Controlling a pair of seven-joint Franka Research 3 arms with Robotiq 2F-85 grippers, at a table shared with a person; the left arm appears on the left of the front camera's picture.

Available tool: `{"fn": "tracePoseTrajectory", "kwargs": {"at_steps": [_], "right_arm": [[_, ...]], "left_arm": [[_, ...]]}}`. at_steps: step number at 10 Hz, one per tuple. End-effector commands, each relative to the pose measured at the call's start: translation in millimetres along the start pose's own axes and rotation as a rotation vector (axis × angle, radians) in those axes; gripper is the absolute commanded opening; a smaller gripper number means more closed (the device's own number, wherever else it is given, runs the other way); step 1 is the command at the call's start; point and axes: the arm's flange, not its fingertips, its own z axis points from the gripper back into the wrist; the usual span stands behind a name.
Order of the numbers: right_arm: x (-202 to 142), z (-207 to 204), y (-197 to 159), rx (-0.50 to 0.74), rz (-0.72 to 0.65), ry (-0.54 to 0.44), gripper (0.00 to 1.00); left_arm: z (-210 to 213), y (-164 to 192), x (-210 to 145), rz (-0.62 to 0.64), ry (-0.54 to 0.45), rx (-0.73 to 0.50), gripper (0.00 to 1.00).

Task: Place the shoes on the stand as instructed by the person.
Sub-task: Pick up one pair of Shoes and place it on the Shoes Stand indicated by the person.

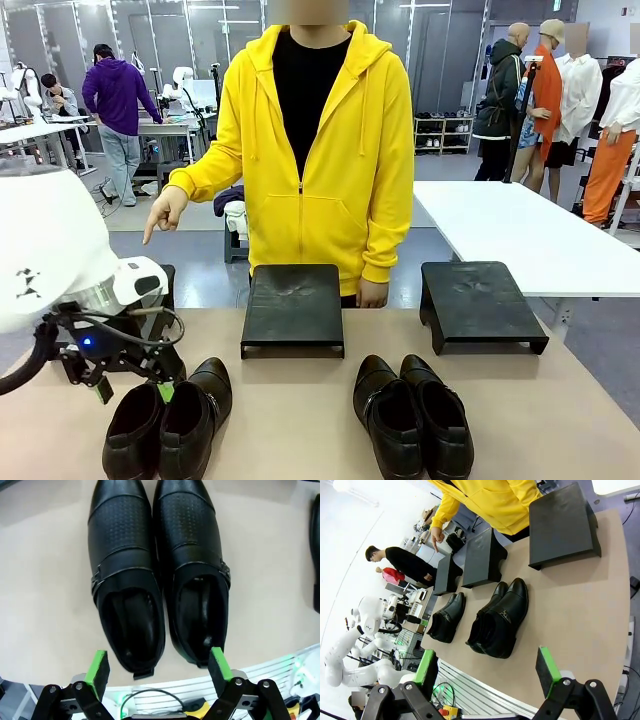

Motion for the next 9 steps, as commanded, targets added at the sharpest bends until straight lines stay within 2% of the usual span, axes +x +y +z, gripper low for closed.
{"fn": "tracePoseTrajectory", "kwargs": {"at_steps": [1,3,5,6,7,8,9], "right_arm": [[0.2,-0.3,0.5,0.009,0.008,-0.004,1.0],[0.2,-0.3,0.5,0.009,0.008,-0.004,1.0],[0.2,-0.3,0.5,0.009,0.008,-0.004,1.0],[0.2,-0.3,0.5,0.009,0.008,-0.004,1.0],[0.2,-0.3,0.5,0.009,0.008,-0.004,1.0],[0.2,-0.3,0.5,0.009,0.008,-0.004,1.0],[0.2,-0.3,0.5,0.009,0.008,-0.004,1.0]], "left_arm": [[-23.2,-6.5,-1.3,0.018,-0.02,-0.009,1.0],[-40.8,-7.4,-3.2,0.009,-0.005,0.012,1.0],[-57.1,-5.9,-3.2,0.064,0.006,0.002,1.0],[-63.0,-3.5,-4.4,0.077,0.01,0.019,0.88],[-68.0,-1.2,-5.6,0.087,0.028,0.017,0.69],[-70.8,-1.6,-8.4,0.08,0.039,0.026,0.39],[-72.2,-2.4,-9.6,0.085,0.044,0.031,0.35]]}}
